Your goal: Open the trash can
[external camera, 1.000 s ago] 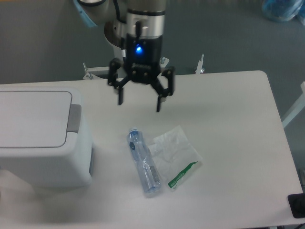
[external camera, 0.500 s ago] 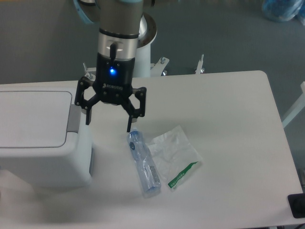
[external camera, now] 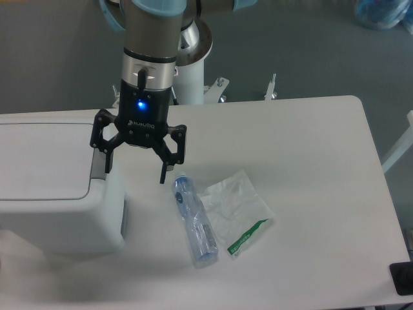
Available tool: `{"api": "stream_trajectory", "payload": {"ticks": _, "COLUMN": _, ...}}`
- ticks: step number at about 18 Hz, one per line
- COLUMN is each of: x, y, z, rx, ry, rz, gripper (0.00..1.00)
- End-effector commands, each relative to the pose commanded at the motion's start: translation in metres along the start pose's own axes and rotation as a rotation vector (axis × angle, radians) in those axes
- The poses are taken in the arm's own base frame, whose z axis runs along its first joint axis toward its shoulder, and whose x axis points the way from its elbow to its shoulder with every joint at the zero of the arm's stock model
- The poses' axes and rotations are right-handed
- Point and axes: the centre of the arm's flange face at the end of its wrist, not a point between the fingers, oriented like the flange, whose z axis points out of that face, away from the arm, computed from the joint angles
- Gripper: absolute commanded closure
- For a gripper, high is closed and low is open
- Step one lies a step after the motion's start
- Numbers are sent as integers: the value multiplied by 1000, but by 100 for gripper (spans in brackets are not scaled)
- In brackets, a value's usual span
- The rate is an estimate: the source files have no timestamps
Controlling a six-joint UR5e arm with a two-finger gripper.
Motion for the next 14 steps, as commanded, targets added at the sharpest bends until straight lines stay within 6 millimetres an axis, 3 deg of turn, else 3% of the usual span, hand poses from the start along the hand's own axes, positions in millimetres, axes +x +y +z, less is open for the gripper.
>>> {"api": "stream_trajectory", "payload": {"ticks": 14, "x": 7, "y": 11, "z": 7, "rx": 7, "ry": 2, "rz": 14, "gripper": 0}}
